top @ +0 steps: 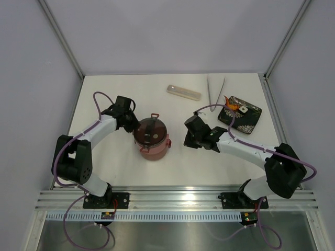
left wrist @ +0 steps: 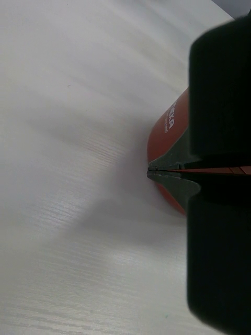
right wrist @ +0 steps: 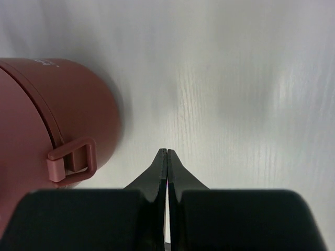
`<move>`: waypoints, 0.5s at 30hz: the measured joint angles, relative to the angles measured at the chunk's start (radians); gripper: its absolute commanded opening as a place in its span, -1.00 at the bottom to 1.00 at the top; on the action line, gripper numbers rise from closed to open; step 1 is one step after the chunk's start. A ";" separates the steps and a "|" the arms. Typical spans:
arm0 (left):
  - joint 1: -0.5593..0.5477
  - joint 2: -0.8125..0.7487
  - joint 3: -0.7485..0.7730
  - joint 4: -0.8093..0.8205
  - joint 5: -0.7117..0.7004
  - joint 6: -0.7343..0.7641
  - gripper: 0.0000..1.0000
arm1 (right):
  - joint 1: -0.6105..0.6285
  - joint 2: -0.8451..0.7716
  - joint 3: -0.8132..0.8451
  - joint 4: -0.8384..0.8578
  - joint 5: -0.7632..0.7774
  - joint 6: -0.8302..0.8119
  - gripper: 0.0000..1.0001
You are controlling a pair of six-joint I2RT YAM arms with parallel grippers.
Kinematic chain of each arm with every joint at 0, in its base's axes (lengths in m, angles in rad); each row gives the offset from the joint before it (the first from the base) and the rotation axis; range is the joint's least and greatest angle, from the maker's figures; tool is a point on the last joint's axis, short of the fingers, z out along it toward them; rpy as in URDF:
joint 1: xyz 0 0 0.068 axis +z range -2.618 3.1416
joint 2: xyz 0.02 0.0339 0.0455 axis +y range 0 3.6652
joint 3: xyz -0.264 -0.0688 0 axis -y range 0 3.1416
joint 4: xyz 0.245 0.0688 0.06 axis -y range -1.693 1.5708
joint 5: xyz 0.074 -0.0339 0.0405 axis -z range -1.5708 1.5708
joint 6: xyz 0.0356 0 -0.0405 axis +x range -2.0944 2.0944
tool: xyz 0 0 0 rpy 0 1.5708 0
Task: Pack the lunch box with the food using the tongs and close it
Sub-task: Close the fastener on the packing box.
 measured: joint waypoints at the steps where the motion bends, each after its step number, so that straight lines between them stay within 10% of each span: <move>1: 0.000 0.000 0.000 0.000 -0.002 0.000 -1.00 | 0.009 0.005 0.000 -0.003 0.000 0.003 -1.00; 15: 0.002 -0.001 -0.016 0.019 -0.013 -0.006 -1.00 | 0.112 0.240 0.171 0.140 -0.035 -0.039 -0.99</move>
